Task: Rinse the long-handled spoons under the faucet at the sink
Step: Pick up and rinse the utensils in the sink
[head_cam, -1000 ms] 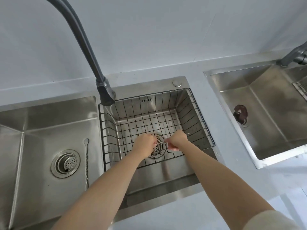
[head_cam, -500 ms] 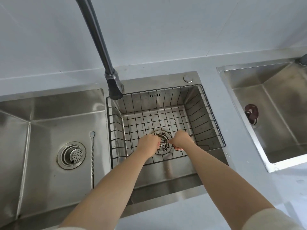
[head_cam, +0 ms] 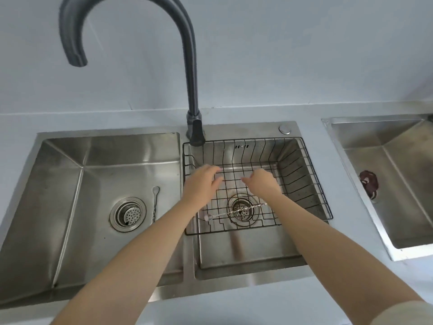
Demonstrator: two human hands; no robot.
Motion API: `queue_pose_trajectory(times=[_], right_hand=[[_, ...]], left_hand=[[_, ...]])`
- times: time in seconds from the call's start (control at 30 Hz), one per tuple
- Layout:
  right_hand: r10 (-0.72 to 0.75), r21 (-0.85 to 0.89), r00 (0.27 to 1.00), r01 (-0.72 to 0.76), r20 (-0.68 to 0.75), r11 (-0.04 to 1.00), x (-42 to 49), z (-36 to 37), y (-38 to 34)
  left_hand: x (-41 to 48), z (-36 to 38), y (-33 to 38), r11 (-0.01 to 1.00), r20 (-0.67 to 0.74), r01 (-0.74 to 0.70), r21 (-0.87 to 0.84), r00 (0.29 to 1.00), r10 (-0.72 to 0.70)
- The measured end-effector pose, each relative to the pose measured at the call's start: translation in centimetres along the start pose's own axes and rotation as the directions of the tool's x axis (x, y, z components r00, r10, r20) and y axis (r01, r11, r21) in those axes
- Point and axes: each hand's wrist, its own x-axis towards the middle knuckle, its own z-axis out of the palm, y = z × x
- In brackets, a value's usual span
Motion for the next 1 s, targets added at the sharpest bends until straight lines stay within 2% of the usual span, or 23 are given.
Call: queue_pose_trajectory(times=[0.1, 0.2, 0.3, 0.37, 0.47, 0.63, 0.7, 0.83, 1.0], right_hand=[[-0.151, 0.039, 0.987, 0.153, -0.051, 0.987, -1.6, 0.3, -4.2], [-0.286, 0.058, 0.957, 0.288, -0.042, 0.956, -2.8, 2.2, -8.6], [-0.359, 0.047, 0.932, 0.357, 0.046, 0.933, -3.5, 5.8, -12.3], [-0.382, 0.011, 0.916, 0.384, 0.123, 0.923, -3.8, 8.8, -14.0], [-0.360, -0.070, 0.901, 0.386, 0.242, 0.920, -3.3, 13.4, -15.2], [-0.189, -0.110, 0.904, 0.248, 0.383, 0.963, -0.6, 20.3, -14.9], [-0.124, -0.084, 0.919, 0.167, 0.375, 0.982, 0.6, 22.4, -14.5], [-0.095, -0.120, 0.945, 0.139, 0.314, 0.983, 1.7, 24.8, -14.1], [-0.082, -0.130, 0.953, 0.125, 0.292, 0.984, 3.0, 27.1, -13.6]], left_hand=[[-1.6, -3.3, -2.5, 0.990, -0.173, 0.125, -0.067, 0.976, -0.134], [-3.8, -5.0, -6.8, 0.938, -0.234, 0.322, -0.128, 0.909, -0.344], [-6.7, -5.2, -10.9, 0.843, -0.202, 0.513, -0.163, 0.819, -0.537], [-8.5, -4.4, -13.0, 0.790, -0.165, 0.589, -0.170, 0.774, -0.612], [-10.6, -2.5, -15.4, 0.688, -0.036, 0.708, -0.159, 0.692, -0.721], [-11.5, 1.0, -18.2, 0.567, 0.161, 0.809, -0.157, 0.588, -0.793], [-11.1, 2.1, -19.0, 0.540, 0.203, 0.830, -0.139, 0.558, -0.805], [-9.8, 4.2, -19.9, 0.530, 0.255, 0.841, -0.113, 0.540, -0.802], [-8.9, 5.9, -20.1, 0.576, 0.248, 0.817, -0.021, 0.563, -0.788]])
